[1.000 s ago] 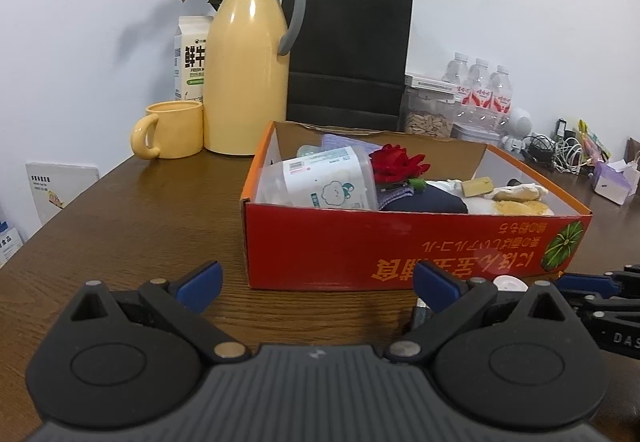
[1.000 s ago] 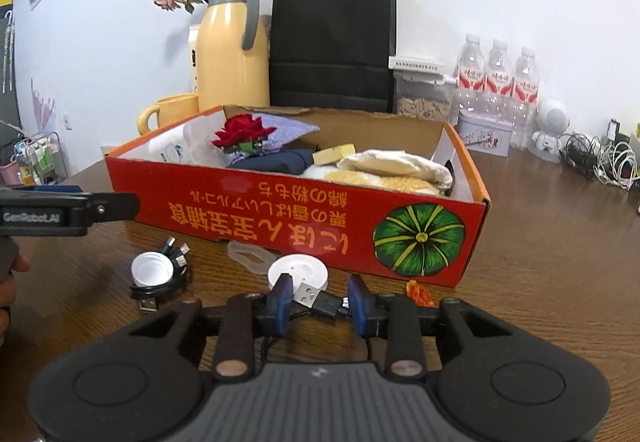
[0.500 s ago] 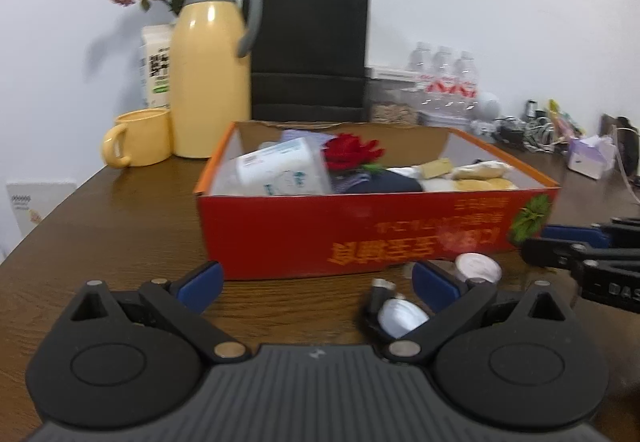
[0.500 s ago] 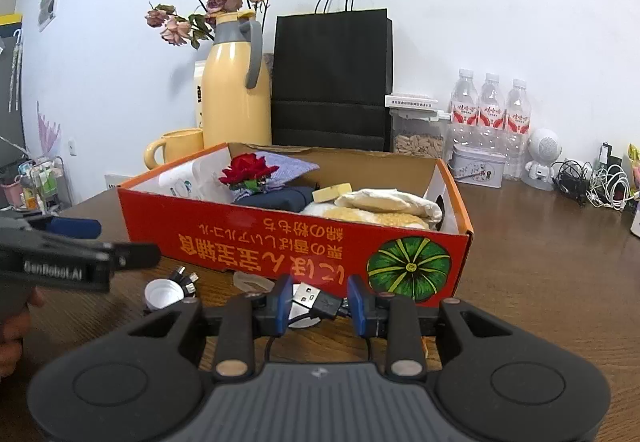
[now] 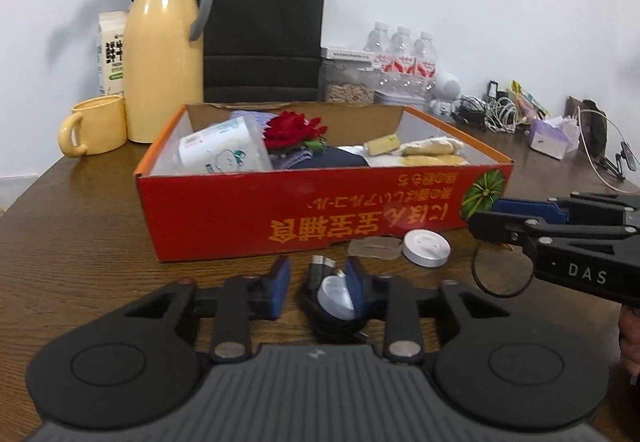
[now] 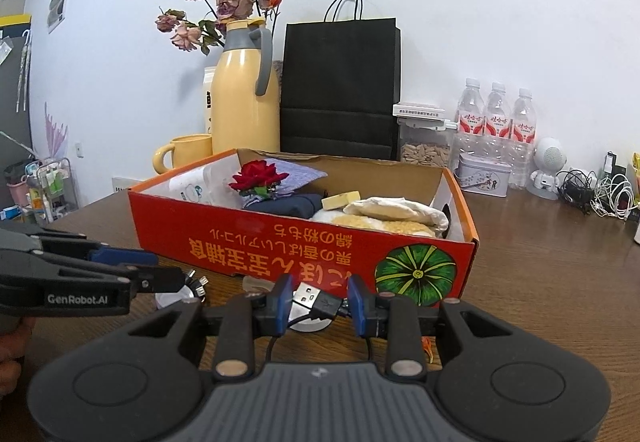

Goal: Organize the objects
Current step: 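Grasp the black USB cable with the right tool while the left tool grasps a small dark item, then carry the cable and the held item toward the box with both tools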

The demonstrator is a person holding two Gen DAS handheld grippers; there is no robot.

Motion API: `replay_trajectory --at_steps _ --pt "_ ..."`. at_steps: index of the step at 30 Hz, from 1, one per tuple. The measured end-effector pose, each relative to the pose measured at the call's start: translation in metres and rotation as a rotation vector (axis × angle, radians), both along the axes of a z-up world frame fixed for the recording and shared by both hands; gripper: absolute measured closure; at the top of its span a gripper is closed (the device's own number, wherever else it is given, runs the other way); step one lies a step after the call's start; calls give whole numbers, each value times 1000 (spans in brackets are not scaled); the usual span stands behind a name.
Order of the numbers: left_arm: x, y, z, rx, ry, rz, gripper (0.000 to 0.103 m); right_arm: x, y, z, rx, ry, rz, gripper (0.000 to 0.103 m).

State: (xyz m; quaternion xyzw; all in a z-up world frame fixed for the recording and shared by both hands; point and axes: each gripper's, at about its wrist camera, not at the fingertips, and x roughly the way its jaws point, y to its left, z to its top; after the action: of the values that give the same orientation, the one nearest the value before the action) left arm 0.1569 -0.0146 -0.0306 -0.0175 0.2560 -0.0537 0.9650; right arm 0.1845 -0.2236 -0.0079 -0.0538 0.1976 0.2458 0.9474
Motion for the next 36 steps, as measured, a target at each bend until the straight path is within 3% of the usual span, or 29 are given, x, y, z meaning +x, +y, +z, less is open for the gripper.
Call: replay_trajectory --at_steps 2,4,14,22,31,36 --pt "2 -1 -1 4 16 -5 92 0 0 0 0 1 0 74" --pt "1 -3 -2 6 16 -9 97 0 0 0 0 2 1 75" --pt "-8 -5 5 19 -23 3 99 -2 2 0 1 -3 0 74" --pt "-8 -2 32 -3 -100 24 99 -9 1 13 14 -72 24 75" --pt "29 -13 80 -8 -220 27 99 13 14 58 7 -185 29 75" --pt "61 -15 91 -28 -242 60 99 43 22 72 22 -201 -5 75"
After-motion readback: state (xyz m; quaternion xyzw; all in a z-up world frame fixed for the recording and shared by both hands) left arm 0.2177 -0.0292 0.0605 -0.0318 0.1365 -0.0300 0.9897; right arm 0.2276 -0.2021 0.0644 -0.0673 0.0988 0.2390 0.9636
